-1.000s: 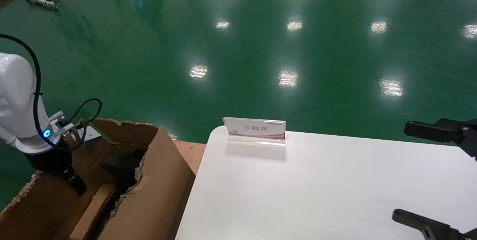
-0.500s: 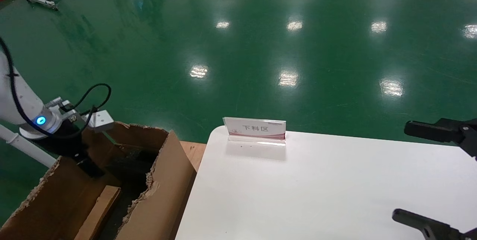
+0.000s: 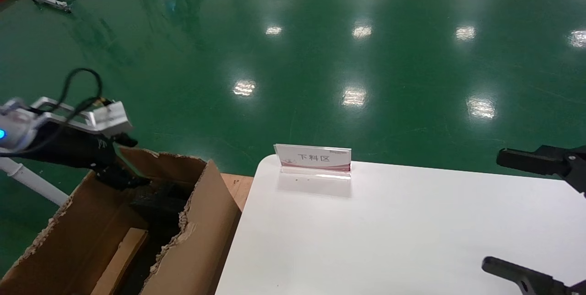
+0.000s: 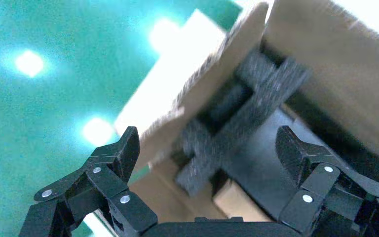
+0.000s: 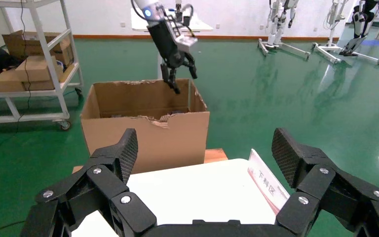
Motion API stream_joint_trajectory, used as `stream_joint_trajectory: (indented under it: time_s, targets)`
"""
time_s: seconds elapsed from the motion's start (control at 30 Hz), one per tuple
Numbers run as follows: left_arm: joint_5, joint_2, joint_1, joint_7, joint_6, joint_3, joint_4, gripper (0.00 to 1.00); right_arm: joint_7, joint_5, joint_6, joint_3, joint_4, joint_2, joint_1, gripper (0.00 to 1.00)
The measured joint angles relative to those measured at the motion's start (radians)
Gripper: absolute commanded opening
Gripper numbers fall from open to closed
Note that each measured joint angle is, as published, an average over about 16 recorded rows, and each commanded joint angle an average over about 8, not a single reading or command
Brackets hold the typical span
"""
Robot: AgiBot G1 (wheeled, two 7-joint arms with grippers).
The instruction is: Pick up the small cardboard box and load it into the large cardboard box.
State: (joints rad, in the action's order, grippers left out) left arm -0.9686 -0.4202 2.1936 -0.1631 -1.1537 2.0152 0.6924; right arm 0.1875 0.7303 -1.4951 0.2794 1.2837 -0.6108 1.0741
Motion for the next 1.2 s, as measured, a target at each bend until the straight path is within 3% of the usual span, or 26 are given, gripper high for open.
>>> stream_joint_trajectory:
  time_s: [0.2, 0.4, 0.77, 1.2]
  targets:
    - [0.091, 0.094, 0.015, 0.149, -0.039, -0.087, 0.038, 1.0, 0.0, 0.0, 0.0, 0.0, 0.0, 0.0, 0.0, 1.0]
    - [0.146, 0.14, 0.012, 0.222, -0.06, -0.137, 0.059, 1.0, 0.0, 0.0, 0.0, 0.0, 0.0, 0.0, 0.0, 1.0]
    - [0.15, 0.134, -0.032, 0.221, -0.073, -0.214, 0.086, 1.0, 0.0, 0.0, 0.0, 0.0, 0.0, 0.0, 0.0, 1.0]
    - [0.15, 0.099, -0.136, 0.193, -0.097, -0.363, 0.135, 1.0, 0.0, 0.0, 0.0, 0.0, 0.0, 0.0, 0.0, 1.0]
